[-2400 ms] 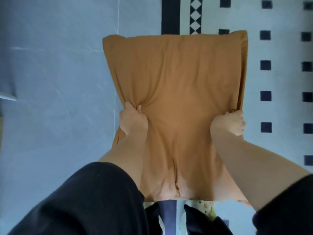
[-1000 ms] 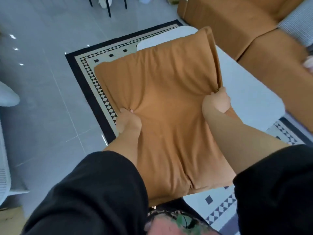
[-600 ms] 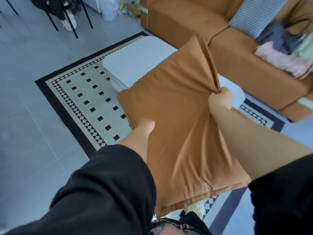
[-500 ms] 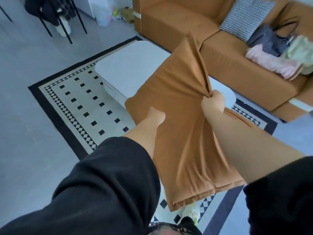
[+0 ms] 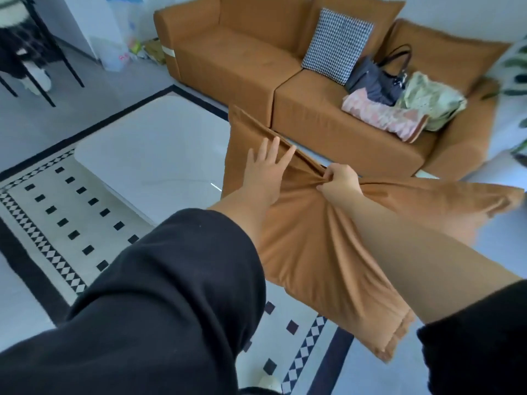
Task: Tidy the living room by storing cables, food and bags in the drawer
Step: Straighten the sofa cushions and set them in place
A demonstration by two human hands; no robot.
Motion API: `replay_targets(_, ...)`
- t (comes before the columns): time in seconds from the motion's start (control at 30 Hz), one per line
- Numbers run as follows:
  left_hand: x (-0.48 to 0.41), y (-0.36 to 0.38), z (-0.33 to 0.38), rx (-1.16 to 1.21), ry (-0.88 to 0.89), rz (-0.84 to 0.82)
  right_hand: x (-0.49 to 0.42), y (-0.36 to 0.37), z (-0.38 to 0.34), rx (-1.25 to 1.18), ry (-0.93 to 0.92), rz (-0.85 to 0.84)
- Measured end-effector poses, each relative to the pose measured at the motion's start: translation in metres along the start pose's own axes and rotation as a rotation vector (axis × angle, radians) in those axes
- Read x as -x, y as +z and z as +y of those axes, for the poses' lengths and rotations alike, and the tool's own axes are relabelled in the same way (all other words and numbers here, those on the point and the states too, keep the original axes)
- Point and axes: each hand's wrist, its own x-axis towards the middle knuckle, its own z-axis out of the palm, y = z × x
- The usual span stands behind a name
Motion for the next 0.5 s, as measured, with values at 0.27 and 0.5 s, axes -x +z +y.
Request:
replay_targets(0.27, -0.109, -0.01, 0.073, -0.131, 0.142, -0.235, -0.071, -0.068, 0.06, 0.049, -0.016, -0.021)
replay_targets(0.5, -0.231, -0.027, 0.116, -0.151, 0.195, -0.229, -0.179, -0.126, 0.076, 0.066, -0.025, -0.058)
